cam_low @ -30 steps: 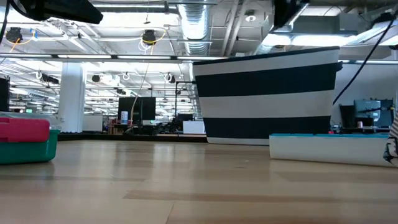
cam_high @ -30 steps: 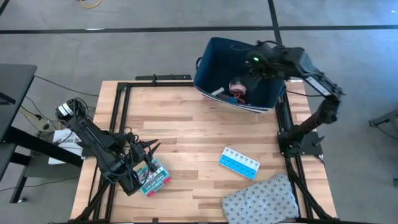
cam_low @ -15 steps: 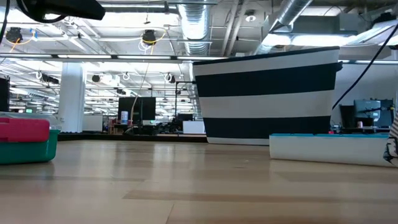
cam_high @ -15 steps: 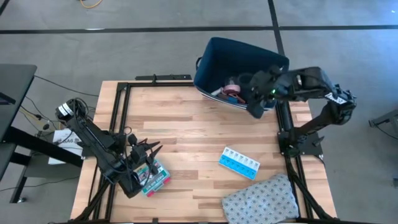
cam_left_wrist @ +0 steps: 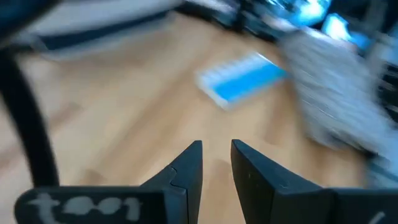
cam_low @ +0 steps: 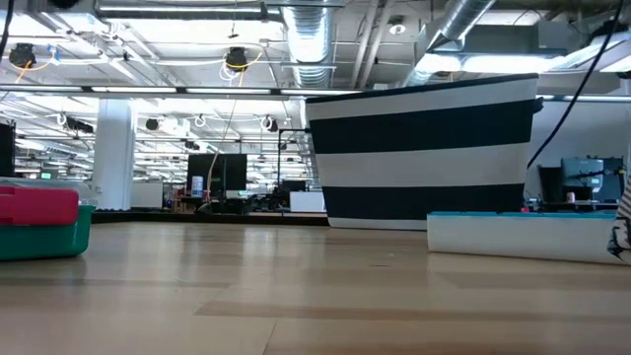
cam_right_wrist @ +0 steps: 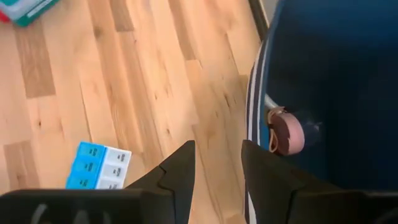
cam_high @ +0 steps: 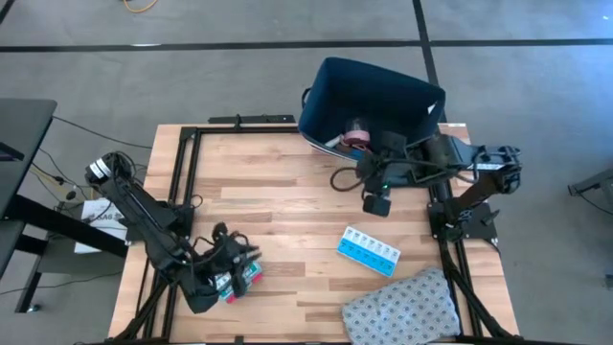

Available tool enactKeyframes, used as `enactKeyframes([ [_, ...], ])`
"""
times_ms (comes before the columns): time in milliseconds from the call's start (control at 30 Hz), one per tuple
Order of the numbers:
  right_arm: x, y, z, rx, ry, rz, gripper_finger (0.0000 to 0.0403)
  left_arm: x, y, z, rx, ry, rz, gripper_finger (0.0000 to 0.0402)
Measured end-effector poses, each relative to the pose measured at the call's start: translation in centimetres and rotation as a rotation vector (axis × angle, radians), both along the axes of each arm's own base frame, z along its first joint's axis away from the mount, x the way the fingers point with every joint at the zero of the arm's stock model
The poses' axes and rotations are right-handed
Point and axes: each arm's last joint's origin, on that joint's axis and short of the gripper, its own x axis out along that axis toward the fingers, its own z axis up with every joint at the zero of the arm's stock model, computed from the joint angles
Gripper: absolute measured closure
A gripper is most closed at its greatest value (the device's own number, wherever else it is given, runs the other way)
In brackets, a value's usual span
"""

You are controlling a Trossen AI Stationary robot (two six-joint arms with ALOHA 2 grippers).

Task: Pick & place medical supplies in basket/bin
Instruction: Put the first aid kit box into the blue bin

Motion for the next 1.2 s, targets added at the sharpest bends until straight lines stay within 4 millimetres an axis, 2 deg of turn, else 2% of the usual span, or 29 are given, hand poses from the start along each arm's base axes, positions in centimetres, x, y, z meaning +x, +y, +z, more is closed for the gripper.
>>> enactKeyframes([
  [167, -0.1, 0.5, 0.0, -0.012, 0.007, 0.037, 0.0282, 1.6, -1.1, 3.1, -0.298, 0.058, -0.224, 0.0329],
  [267, -0.6, 0.6, 0.4, -0.016, -0.004, 0.057, 0.0282, 1.9, -1.6, 3.6, -0.391, 0.053, -0.311, 0.0329],
  [367, -1.2, 0.6, 0.8, -0.019, -0.022, 0.061, 0.0282, 1.9, -1.6, 3.4, -0.432, 0.054, -0.288, 0.0329],
  [633, -1.7, 0.5, 1.2, -0.031, -0.025, 0.088, 0.0282, 1.6, -1.2, 1.2, -0.506, 0.174, -0.116, 0.0329],
  [800, -1.7, 0.5, 1.1, -0.046, -0.013, 0.115, 0.0282, 2.9, -2.3, -1.5, -0.581, 0.265, -0.034, 0.0329],
  [1033, -1.7, 0.5, 1.1, -0.052, -0.008, 0.124, 0.0282, 5.4, -4.1, -5.7, -0.586, 0.59, -0.037, 0.0329],
  [1200, -1.7, 0.5, 1.1, -0.052, -0.008, 0.124, 0.0282, 6.5, -4.3, -6.3, -0.488, 0.823, 0.031, 0.0329],
])
